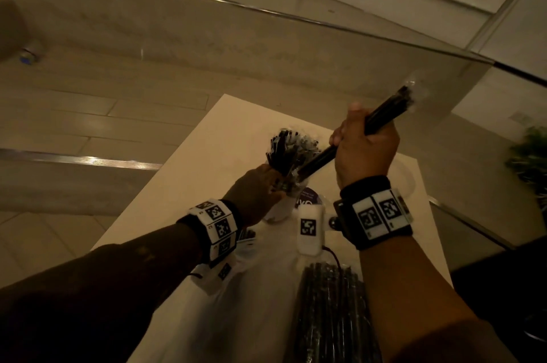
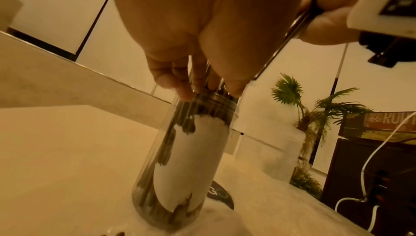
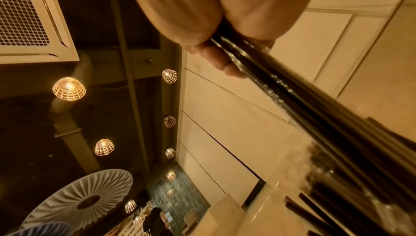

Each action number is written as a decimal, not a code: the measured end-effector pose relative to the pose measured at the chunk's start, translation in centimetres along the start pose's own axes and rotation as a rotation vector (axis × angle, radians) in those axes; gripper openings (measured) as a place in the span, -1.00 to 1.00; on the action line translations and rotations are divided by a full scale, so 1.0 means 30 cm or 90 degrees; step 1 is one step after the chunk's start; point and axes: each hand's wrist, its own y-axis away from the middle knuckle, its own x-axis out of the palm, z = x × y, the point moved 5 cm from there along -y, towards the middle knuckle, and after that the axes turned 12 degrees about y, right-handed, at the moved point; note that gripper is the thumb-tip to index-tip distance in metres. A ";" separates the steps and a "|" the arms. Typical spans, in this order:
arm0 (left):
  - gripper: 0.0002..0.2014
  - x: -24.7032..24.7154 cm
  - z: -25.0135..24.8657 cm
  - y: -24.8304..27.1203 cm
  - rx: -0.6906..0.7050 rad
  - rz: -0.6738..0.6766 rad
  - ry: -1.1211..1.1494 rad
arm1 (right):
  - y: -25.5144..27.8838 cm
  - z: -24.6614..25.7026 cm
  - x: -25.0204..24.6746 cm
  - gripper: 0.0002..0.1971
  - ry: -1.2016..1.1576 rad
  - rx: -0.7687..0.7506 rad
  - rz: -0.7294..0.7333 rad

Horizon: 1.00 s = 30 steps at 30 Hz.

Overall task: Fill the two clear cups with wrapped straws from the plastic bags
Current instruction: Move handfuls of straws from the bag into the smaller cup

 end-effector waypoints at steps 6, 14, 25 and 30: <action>-0.78 0.046 -0.008 -0.055 -0.048 -0.056 0.050 | 0.004 -0.100 0.085 -0.80 0.098 0.039 -0.014; -0.80 0.054 -0.021 -0.062 0.016 -0.119 0.024 | 0.131 -0.310 0.149 -0.65 0.280 0.096 0.167; -0.76 0.064 0.017 -0.070 -0.012 -0.146 0.065 | 0.015 -0.087 0.151 -0.48 0.586 -0.312 0.227; -0.80 0.037 -0.005 -0.038 0.074 -0.191 0.090 | 0.098 -0.275 0.187 -0.46 0.782 -0.238 0.446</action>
